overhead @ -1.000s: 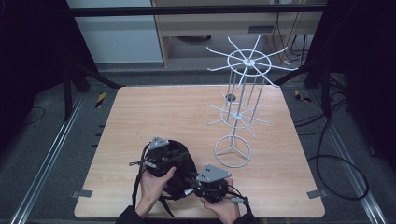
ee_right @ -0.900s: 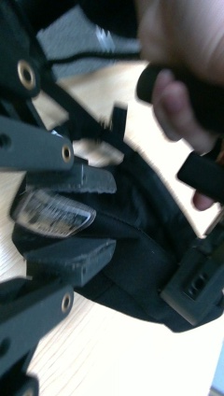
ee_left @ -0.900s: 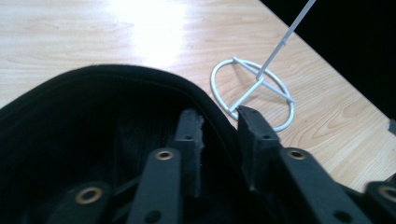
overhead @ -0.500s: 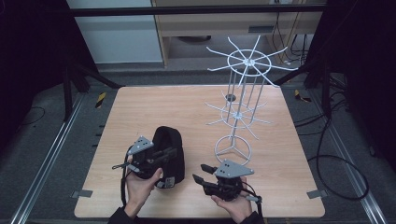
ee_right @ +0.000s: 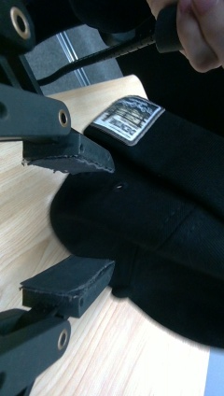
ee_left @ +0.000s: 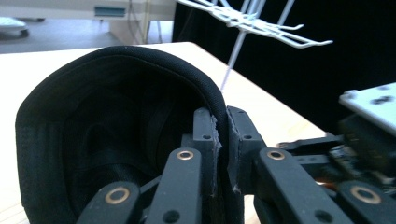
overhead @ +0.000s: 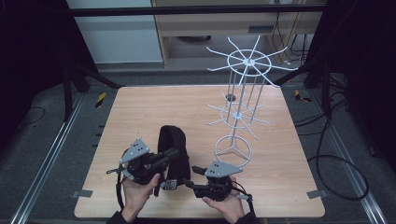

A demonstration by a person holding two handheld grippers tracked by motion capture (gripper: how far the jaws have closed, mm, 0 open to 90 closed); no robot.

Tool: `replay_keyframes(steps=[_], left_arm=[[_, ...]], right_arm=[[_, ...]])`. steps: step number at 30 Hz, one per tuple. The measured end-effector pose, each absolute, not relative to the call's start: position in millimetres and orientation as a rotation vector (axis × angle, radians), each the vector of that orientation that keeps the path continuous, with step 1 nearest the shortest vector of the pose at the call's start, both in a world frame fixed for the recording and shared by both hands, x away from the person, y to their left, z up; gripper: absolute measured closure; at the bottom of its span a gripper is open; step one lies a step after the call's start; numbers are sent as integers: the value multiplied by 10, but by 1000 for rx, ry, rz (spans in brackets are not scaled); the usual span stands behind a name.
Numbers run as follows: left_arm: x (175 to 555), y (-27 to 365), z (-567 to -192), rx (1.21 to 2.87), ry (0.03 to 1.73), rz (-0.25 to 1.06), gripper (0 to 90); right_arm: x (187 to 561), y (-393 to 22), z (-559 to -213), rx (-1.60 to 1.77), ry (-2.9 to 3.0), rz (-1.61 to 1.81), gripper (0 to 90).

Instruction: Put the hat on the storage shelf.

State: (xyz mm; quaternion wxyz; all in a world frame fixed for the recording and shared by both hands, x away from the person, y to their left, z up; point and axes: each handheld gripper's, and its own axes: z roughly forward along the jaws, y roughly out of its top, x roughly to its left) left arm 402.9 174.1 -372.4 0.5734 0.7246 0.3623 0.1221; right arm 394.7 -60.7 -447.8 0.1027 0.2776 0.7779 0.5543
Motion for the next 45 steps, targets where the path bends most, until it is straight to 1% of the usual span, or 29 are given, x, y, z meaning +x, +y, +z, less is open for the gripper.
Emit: replay_keyframes(steps=[2, 3, 4, 5, 7, 8, 18, 22, 26, 34, 38, 41, 45], left_arm=[[4007, 1706, -3717, 1703, 829, 280, 829], [3997, 1686, -3718, 1705, 824, 284, 829], [3990, 1673, -3718, 1708, 813, 281, 829], [3992, 1669, -3718, 1712, 806, 278, 830], [3987, 1676, -3715, 1713, 804, 289, 829], [3987, 1688, -3713, 1715, 803, 295, 828], [3942, 1903, -3720, 1730, 802, 371, 802], [3927, 2016, -3812, 1757, 826, 390, 785], [3915, 2138, -3975, 1798, 879, 416, 760], [3917, 2379, -4179, 1814, 972, 444, 727], [3924, 2480, -4259, 1824, 1025, 464, 701], [3939, 2552, -4339, 1852, 1051, 476, 717], [3995, 2625, -4456, 1894, 1092, 471, 742]], right_arm=[[3956, -587, -4499, 811, 2307, 1645, 545], [3961, -585, -4507, 809, 2323, 1656, 642], [3960, -587, -4511, 812, 2334, 1670, 698], [3959, -594, -4511, 810, 2335, 1655, 798], [3957, -609, -4505, 811, 2336, 1647, 873], [3955, -625, -4492, 820, 2328, 1641, 886], [3913, -592, -4257, 713, 2251, 1387, 898], [3896, -531, -4227, 659, 2261, 1315, 897], [3902, -421, -4285, 632, 2317, 1260, 894], [3943, -268, -4349, 640, 2355, 1339, 876], [3958, -177, -4375, 635, 2346, 1382, 843], [3987, -112, -4408, 661, 2340, 1421, 804], [4026, -19, -4469, 691, 2364, 1471, 794]])
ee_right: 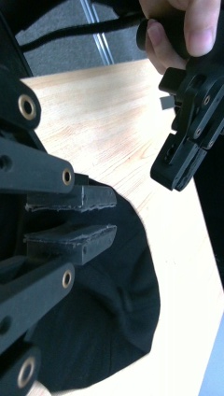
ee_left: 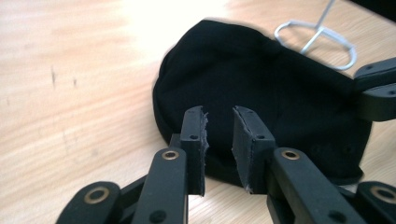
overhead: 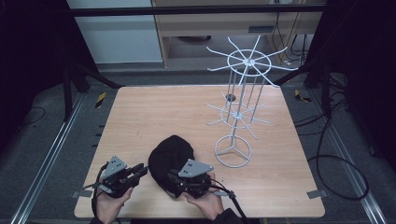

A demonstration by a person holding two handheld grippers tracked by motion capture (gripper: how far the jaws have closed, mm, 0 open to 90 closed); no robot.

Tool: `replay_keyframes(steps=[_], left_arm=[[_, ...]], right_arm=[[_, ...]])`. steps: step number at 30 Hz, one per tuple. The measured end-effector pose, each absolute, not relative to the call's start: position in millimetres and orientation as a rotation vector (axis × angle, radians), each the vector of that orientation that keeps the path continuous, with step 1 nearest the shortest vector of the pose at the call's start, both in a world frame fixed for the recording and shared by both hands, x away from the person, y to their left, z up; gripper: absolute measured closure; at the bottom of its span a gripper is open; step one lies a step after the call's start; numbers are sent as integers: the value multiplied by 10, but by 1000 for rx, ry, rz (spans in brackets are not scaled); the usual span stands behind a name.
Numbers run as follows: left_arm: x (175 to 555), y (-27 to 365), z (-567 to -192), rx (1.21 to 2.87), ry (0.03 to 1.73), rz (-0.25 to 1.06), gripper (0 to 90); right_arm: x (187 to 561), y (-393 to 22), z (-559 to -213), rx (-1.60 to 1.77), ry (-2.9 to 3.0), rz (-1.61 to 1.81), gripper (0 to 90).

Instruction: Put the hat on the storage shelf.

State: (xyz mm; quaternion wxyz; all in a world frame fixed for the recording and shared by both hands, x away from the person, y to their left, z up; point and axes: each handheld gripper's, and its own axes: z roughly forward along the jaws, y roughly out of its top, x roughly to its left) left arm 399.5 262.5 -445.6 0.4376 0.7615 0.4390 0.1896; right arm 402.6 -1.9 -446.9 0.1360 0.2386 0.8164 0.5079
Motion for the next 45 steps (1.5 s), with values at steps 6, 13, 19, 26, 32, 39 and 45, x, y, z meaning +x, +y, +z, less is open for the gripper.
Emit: replay_keyframes(steps=[6, 13, 19, 26, 32, 39, 45], left_arm=[[4029, 2703, -4468, 1864, 1142, 485, 726], [4046, 2643, -4356, 1836, 1138, 490, 642], [4100, 2474, -4234, 1833, 1134, 510, 561], [4161, 2302, -4183, 1840, 1112, 517, 493], [4213, 2151, -4148, 1841, 1099, 518, 470], [4298, 1923, -4128, 1877, 1097, 509, 439], [4368, 1762, -4183, 1930, 1106, 515, 403]], right_arm=[[4038, -115, -4426, 713, 2311, 1481, 761], [4055, -527, -4348, 813, 2225, 1466, 668], [3981, -988, -4422, 917, 2162, 1440, 622], [3950, -1402, -4505, 1026, 2104, 1367, 566], [3940, -1741, -4519, 1120, 2029, 1333, 514], [3922, -2031, -4584, 1180, 2001, 1253, 485], [3948, -2225, -4643, 1240, 1976, 1194, 460]])
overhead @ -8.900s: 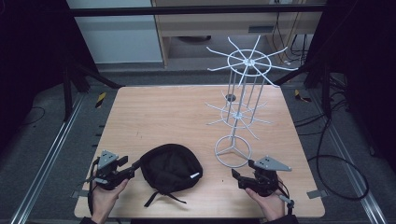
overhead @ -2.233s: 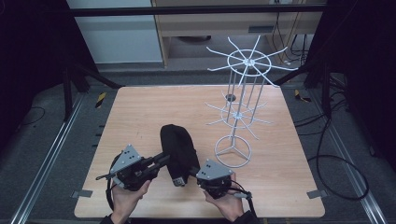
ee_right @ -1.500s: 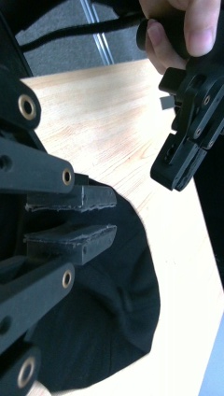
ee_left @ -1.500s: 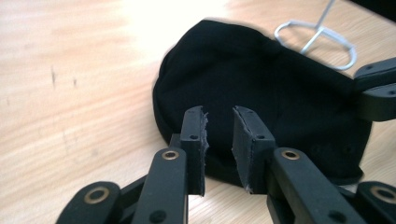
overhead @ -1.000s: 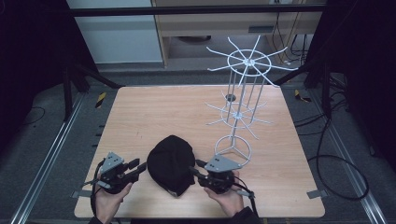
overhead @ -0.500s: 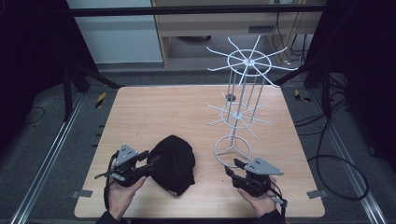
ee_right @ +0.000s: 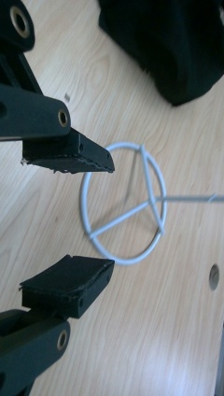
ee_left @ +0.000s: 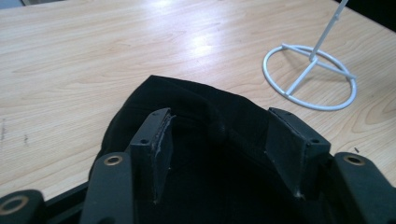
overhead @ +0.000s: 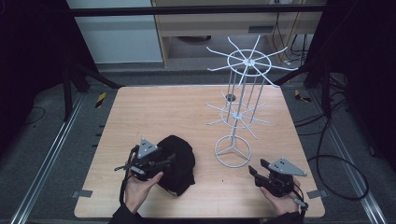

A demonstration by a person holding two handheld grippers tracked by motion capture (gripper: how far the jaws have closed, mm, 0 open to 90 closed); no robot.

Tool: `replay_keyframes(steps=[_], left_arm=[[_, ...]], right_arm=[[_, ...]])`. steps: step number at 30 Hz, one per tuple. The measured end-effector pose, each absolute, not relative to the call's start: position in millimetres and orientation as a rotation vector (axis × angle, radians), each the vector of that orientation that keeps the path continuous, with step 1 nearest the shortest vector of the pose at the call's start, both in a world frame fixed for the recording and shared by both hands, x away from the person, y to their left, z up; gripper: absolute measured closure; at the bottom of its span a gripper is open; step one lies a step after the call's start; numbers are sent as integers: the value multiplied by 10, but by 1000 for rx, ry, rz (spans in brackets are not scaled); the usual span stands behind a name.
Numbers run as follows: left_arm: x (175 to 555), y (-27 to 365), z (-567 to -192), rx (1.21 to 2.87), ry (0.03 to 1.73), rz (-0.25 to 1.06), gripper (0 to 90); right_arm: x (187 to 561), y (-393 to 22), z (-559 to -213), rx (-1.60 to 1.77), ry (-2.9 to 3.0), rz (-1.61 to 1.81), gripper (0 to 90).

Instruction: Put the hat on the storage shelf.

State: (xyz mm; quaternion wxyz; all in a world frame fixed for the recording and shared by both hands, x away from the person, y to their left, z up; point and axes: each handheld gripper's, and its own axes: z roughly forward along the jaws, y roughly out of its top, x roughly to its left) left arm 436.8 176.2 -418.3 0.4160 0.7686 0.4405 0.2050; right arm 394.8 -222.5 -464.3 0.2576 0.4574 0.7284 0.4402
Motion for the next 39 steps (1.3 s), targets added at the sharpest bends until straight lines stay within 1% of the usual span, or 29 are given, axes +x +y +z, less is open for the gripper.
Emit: replay_keyframes(steps=[6, 18, 22, 26, 31, 34, 35, 39], left_arm=[[4437, 1675, -4247, 1968, 1130, 503, 394], [4537, 1597, -4405, 1996, 1184, 434, 348], [4529, 1569, -4423, 2025, 1196, 453, 352], [4552, 1620, -4504, 2043, 1235, 408, 440], [4582, 1736, -4575, 2025, 1286, 366, 615], [4592, 1828, -4567, 1996, 1317, 377, 715], [4592, 1828, -4567, 1996, 1317, 377, 766], [4580, 1906, -4521, 1967, 1312, 397, 796]], right_arm=[[3983, -2303, -4696, 1268, 1968, 1154, 434], [4026, -2271, -4758, 1271, 2013, 1114, 402], [4032, -2264, -4768, 1268, 2022, 1109, 397], [4036, -2261, -4784, 1268, 2039, 1103, 391], [4035, -2259, -4791, 1277, 2048, 1102, 390], [4038, -2265, -4801, 1270, 2050, 1095, 390], [4038, -2265, -4801, 1270, 2050, 1095, 390], [4042, -2265, -4811, 1271, 2055, 1093, 390]])
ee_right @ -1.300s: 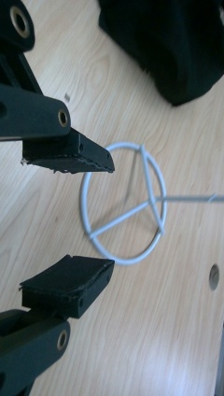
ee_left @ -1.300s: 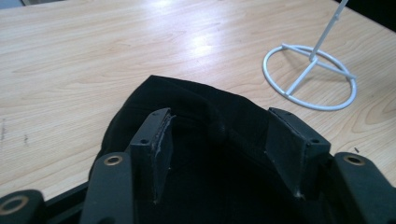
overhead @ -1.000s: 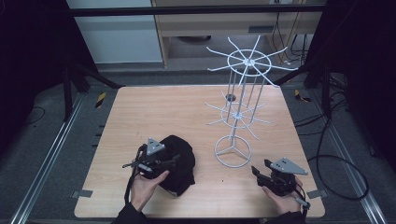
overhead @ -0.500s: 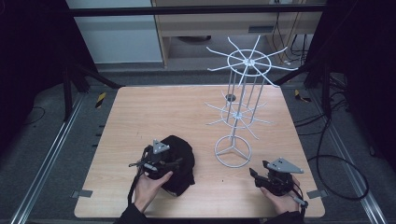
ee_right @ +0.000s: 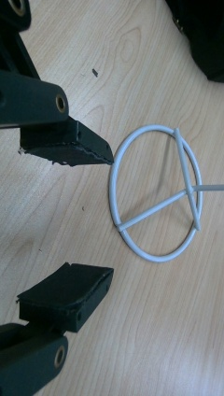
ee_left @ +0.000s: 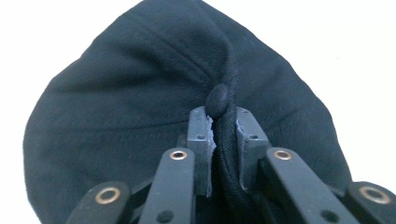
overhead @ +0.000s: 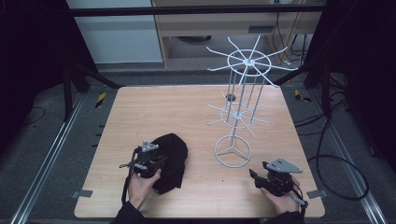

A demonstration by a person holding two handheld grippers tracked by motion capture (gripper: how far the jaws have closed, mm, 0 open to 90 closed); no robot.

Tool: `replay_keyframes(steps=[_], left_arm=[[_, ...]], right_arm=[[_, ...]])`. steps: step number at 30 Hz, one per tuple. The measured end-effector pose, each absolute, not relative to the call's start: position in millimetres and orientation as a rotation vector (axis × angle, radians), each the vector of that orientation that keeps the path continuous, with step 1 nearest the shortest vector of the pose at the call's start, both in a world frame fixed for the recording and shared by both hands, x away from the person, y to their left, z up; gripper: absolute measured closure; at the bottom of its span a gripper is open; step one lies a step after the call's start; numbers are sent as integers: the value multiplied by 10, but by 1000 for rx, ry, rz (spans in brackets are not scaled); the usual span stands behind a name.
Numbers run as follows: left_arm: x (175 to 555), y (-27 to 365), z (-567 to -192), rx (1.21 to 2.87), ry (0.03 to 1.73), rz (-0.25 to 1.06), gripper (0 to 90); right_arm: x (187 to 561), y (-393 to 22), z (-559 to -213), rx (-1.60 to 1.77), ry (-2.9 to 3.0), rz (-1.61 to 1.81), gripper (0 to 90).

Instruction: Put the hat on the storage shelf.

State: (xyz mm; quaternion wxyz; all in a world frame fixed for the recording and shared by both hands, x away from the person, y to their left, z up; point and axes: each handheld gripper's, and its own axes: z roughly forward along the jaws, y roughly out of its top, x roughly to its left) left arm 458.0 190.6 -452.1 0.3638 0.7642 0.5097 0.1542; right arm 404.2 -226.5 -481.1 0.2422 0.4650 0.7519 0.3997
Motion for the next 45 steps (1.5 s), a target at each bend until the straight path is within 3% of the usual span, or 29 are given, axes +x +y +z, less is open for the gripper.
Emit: replay_keyframes(steps=[20, 45], left_arm=[[4272, 2144, -4027, 1821, 1052, 510, 815], [3940, 2387, -3417, 1533, 868, 534, 815]], right_arm=[[4045, -2278, -4818, 1276, 2058, 1095, 390], [4049, -2287, -4820, 1266, 2047, 1093, 383]])
